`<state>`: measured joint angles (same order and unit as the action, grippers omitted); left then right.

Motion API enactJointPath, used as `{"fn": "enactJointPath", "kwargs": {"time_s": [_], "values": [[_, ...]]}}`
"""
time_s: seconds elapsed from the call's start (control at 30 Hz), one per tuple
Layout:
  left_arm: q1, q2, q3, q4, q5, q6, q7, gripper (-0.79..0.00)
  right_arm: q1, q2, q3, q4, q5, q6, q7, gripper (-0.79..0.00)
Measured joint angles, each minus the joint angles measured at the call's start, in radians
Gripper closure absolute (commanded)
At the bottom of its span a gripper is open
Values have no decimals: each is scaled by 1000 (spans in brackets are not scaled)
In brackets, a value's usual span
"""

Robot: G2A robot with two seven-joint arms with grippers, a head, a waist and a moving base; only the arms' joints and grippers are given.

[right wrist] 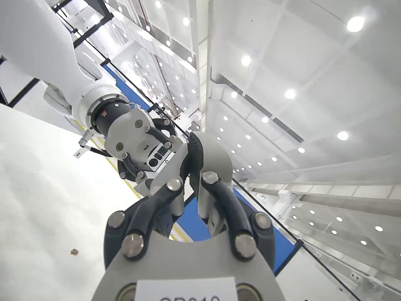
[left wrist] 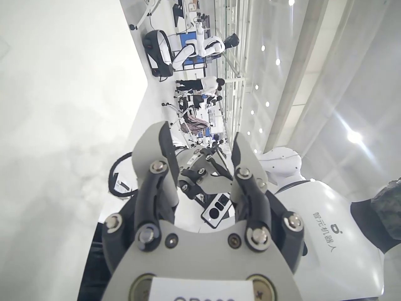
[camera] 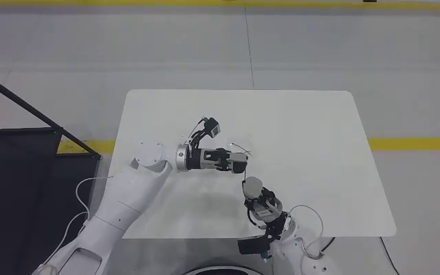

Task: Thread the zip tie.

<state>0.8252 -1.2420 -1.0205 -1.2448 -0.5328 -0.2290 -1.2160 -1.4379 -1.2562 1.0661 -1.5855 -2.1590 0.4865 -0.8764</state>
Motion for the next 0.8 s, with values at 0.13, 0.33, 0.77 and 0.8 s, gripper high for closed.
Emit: {"fn": "enactJointPath", "kwargs": {"time_s": [0.13,0.33,0.77,0.8], "values": [[3,0,-2,-2,-14,-16,-15,-357,8,-4,-11,5,-33,10,48,0],[3,0,0,-2,-12,-20,-22,-339,9,-7,-11,10,-43,24,74,0],[0,-1,7,2,-7,-19,-24,-289,5,-11,-7,10,-59,44,92,0],[-1,-1,8,3,-6,-18,-23,-283,5,-11,-8,11,-62,45,93,0]]}}
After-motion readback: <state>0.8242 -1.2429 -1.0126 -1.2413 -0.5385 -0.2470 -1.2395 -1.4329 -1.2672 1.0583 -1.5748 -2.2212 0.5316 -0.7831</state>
